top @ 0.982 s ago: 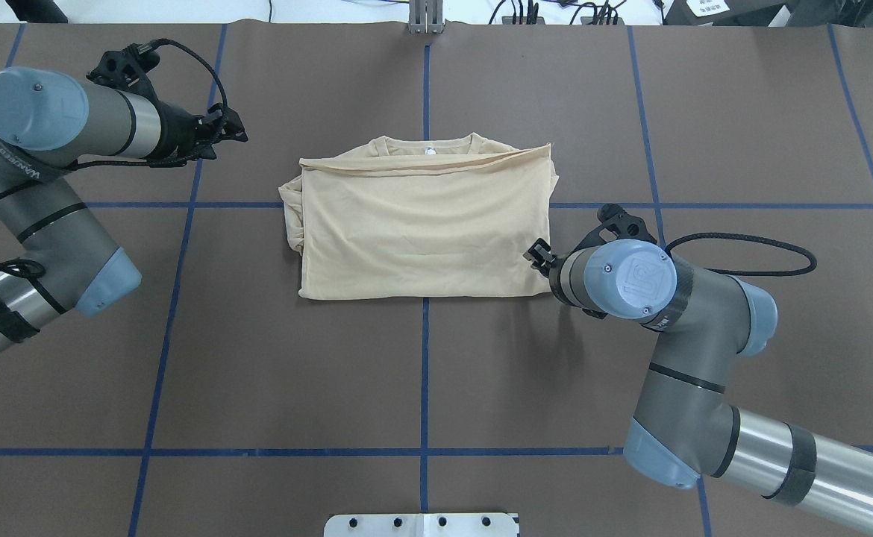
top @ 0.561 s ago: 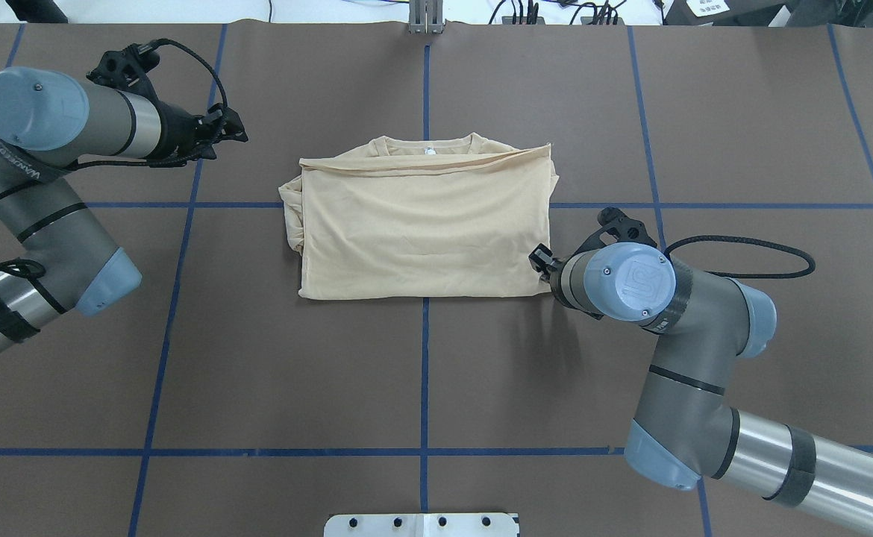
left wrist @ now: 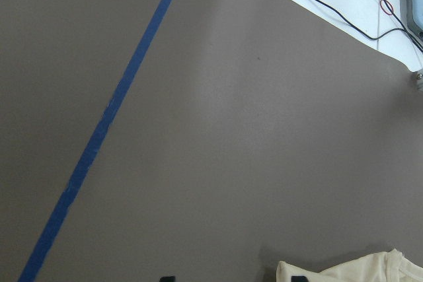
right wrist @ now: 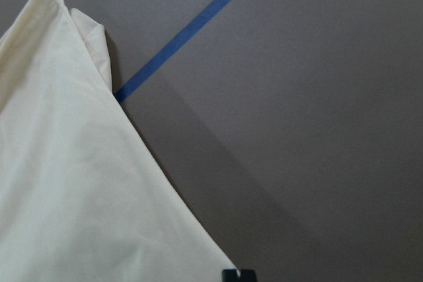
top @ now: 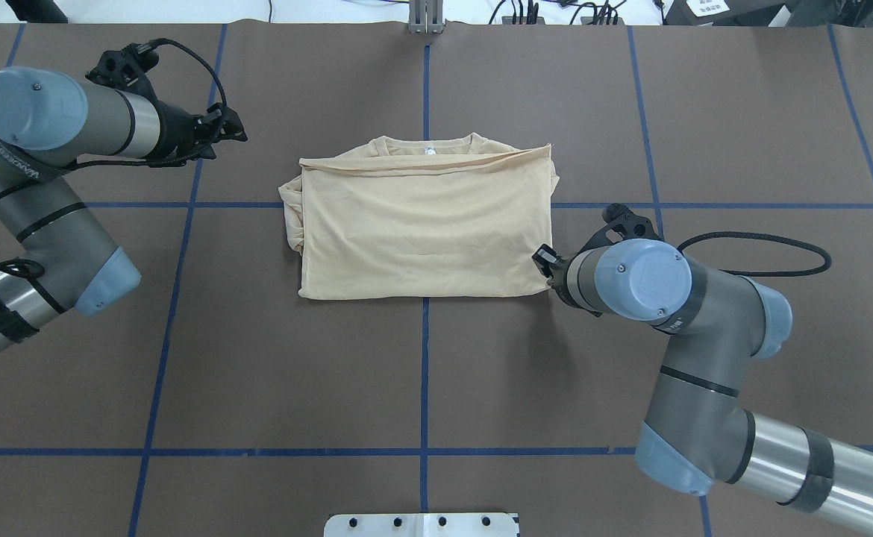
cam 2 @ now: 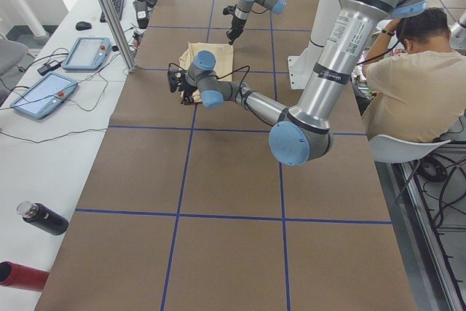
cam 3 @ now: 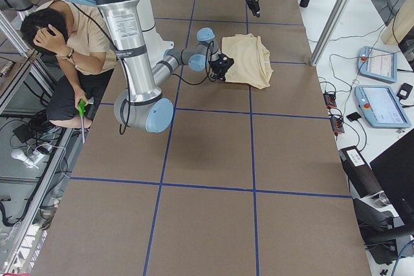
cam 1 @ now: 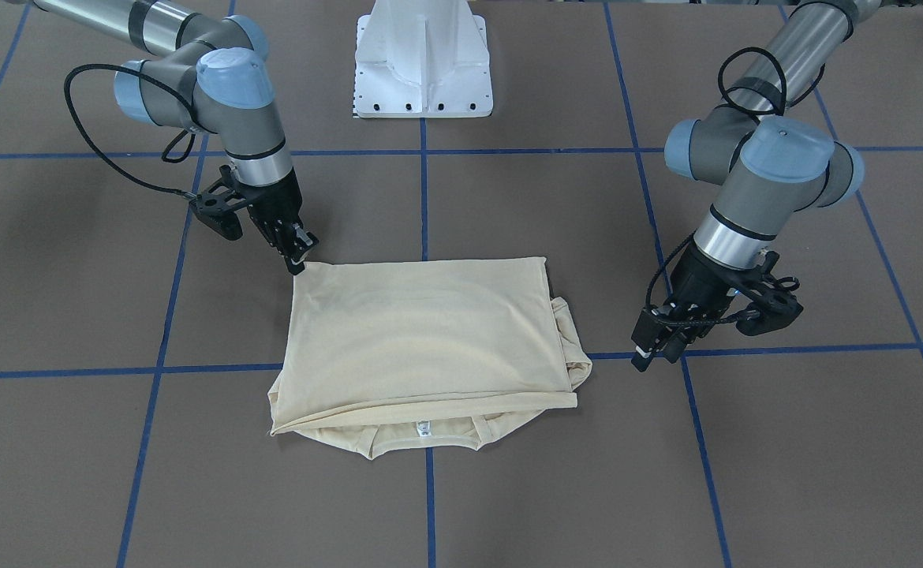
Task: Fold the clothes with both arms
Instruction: 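Move the right gripper down to the folded shirt's side edge, then grasp the folded shirt's edges with both grippers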
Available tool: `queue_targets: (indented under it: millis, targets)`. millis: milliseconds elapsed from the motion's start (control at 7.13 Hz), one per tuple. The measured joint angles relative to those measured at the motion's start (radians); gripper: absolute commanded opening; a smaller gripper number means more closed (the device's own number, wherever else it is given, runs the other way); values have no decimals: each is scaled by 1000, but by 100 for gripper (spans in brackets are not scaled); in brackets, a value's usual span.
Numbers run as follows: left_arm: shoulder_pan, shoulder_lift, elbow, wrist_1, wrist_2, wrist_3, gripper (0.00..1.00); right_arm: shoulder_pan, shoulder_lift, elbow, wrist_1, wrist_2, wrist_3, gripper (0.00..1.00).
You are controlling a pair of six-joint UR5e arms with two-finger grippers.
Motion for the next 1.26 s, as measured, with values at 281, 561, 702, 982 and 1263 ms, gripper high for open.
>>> queue_targets:
  millis: [281,561,702,982,1263]
  targets:
    - [2,-2,-66,0,-9,-13,77,-68,-165,180,-4,2,29,0]
    - [31,-5,-189,3,-39,-103,100,-239,-280,303,-5,3,107,0]
    - [90,-5,-263,12,-51,-144,100,-336,-327,347,-4,3,122,0]
    - [243,10,-394,94,-40,-199,99,-479,-391,393,-4,-1,129,48]
    - [362,21,-418,236,-14,-209,94,-540,-445,444,-4,-7,131,100]
